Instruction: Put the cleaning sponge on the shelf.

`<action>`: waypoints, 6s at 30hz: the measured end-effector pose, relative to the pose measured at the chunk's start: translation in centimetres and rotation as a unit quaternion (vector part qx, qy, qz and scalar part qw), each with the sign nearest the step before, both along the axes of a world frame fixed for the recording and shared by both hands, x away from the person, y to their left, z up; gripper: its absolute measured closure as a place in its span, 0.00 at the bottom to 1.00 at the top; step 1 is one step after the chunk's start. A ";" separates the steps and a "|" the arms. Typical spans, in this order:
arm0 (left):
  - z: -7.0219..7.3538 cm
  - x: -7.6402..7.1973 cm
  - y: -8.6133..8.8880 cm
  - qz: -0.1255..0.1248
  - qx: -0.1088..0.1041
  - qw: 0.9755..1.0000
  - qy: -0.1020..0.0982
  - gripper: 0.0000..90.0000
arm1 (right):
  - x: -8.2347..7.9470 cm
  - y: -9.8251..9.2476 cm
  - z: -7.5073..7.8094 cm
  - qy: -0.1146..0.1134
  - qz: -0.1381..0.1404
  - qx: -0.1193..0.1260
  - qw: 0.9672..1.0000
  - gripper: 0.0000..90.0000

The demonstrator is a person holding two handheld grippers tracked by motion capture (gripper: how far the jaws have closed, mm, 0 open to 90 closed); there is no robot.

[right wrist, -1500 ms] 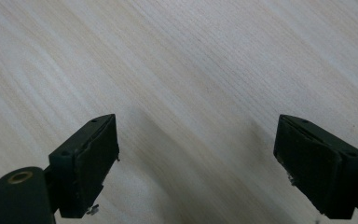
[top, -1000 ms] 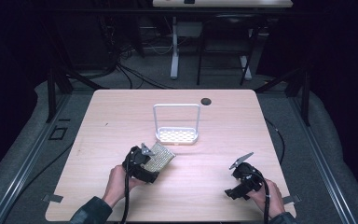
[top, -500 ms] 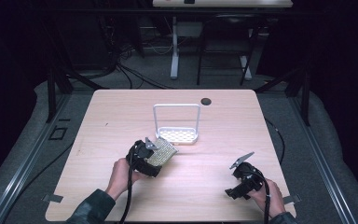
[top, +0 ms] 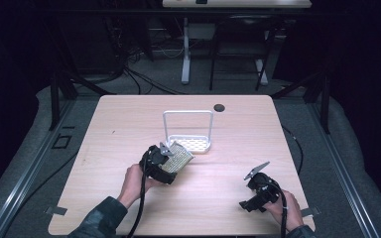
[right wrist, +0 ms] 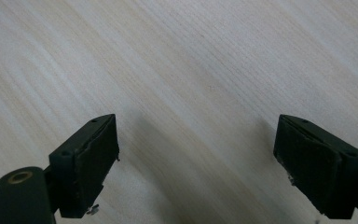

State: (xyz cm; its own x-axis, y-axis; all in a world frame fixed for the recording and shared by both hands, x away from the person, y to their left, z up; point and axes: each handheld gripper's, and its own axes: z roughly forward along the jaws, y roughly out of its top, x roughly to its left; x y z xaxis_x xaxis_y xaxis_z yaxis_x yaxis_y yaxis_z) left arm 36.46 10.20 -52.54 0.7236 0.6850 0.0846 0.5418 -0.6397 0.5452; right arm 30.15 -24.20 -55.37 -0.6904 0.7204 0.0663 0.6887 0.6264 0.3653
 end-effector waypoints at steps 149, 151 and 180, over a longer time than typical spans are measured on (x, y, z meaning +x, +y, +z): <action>2.4 4.4 -5.0 0.044 -0.049 0.998 -0.021 0.00 | -0.5 0.0 0.2 -0.013 0.010 -0.011 1.000 0.15; 2.7 4.0 -4.7 0.039 -0.047 0.998 -0.024 0.00 | -0.5 0.1 0.3 -0.014 0.009 -0.014 1.000 0.15; 3.8 -1.9 1.4 0.006 -0.037 0.999 -0.001 0.00 | -0.5 -0.2 0.8 -0.043 -0.011 -0.007 0.999 0.15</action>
State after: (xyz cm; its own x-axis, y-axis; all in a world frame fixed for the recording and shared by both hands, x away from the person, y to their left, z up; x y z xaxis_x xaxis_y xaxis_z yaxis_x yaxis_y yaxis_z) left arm 34.54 11.62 -48.75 0.7148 0.6984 0.0347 0.5482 -0.5905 0.5923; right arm 29.66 -24.37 -54.53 -0.6774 0.7356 -0.0022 0.6688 0.6172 0.4145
